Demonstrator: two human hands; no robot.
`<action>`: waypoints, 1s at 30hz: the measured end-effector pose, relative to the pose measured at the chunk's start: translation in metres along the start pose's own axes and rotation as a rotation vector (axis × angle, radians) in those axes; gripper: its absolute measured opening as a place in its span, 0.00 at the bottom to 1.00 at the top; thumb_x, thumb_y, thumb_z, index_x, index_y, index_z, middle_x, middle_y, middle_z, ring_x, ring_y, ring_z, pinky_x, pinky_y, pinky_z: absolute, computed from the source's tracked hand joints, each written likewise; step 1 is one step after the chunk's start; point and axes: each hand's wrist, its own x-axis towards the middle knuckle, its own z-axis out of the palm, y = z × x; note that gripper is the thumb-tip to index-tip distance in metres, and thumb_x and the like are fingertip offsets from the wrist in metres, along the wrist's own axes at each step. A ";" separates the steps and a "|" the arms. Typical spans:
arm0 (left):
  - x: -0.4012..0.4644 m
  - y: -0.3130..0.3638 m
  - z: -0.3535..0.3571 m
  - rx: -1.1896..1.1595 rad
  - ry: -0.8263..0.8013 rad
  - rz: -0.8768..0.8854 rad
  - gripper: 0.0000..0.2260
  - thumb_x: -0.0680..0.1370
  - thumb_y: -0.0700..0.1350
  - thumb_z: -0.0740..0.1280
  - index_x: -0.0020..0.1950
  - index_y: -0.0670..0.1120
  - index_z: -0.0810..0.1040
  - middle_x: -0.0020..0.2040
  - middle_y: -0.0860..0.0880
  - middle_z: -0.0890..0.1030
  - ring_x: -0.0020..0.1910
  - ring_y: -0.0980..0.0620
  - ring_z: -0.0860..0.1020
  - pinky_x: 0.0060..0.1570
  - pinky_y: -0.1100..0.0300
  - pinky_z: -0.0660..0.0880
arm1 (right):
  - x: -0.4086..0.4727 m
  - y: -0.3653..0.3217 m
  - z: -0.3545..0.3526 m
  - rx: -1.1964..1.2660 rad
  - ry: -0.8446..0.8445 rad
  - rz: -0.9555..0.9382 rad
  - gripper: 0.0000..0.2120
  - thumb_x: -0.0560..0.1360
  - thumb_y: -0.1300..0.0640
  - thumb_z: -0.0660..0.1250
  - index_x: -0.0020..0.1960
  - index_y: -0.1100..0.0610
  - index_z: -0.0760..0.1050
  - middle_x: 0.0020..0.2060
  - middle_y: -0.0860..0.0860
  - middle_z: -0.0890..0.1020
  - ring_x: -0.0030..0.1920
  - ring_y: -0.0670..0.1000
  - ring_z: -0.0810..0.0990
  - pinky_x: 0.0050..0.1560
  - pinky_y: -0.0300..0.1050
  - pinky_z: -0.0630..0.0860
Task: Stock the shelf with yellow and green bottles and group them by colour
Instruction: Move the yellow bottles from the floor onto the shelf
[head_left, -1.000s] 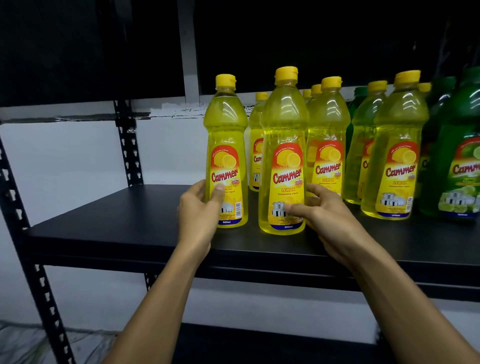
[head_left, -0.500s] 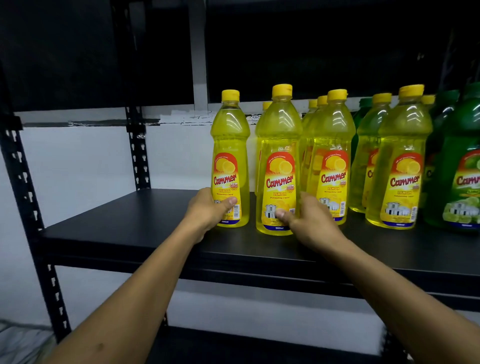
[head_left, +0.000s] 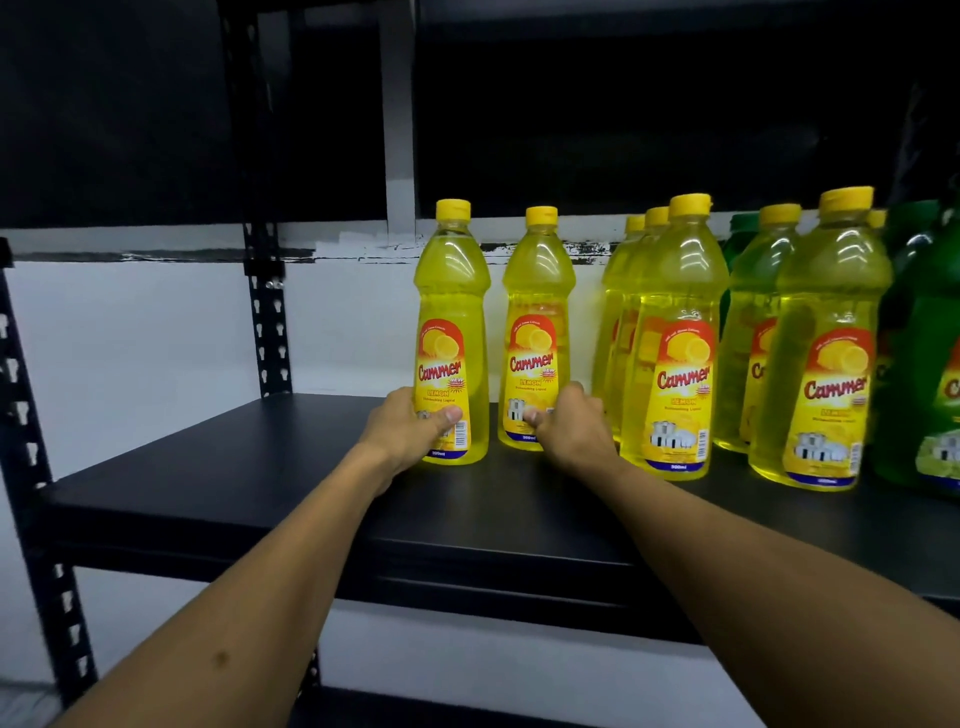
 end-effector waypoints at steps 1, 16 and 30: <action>0.001 -0.001 -0.001 -0.012 -0.007 0.006 0.12 0.77 0.50 0.69 0.59 0.48 0.77 0.57 0.46 0.82 0.55 0.47 0.81 0.62 0.44 0.75 | 0.004 0.001 0.002 -0.002 0.005 0.006 0.22 0.77 0.48 0.68 0.63 0.62 0.68 0.60 0.59 0.77 0.58 0.61 0.78 0.57 0.57 0.77; 0.010 -0.018 -0.001 -0.135 -0.011 0.055 0.17 0.74 0.51 0.72 0.61 0.47 0.78 0.56 0.48 0.84 0.54 0.49 0.83 0.62 0.46 0.76 | 0.035 0.020 0.013 0.047 -0.060 -0.044 0.22 0.79 0.49 0.65 0.65 0.61 0.67 0.62 0.59 0.77 0.61 0.60 0.77 0.59 0.57 0.77; -0.024 -0.014 -0.031 0.720 -0.040 -0.123 0.27 0.77 0.59 0.66 0.69 0.44 0.69 0.66 0.45 0.74 0.63 0.44 0.75 0.60 0.51 0.73 | -0.008 -0.004 0.008 -0.061 0.174 -0.604 0.31 0.79 0.44 0.62 0.74 0.61 0.61 0.69 0.59 0.70 0.68 0.58 0.70 0.66 0.56 0.71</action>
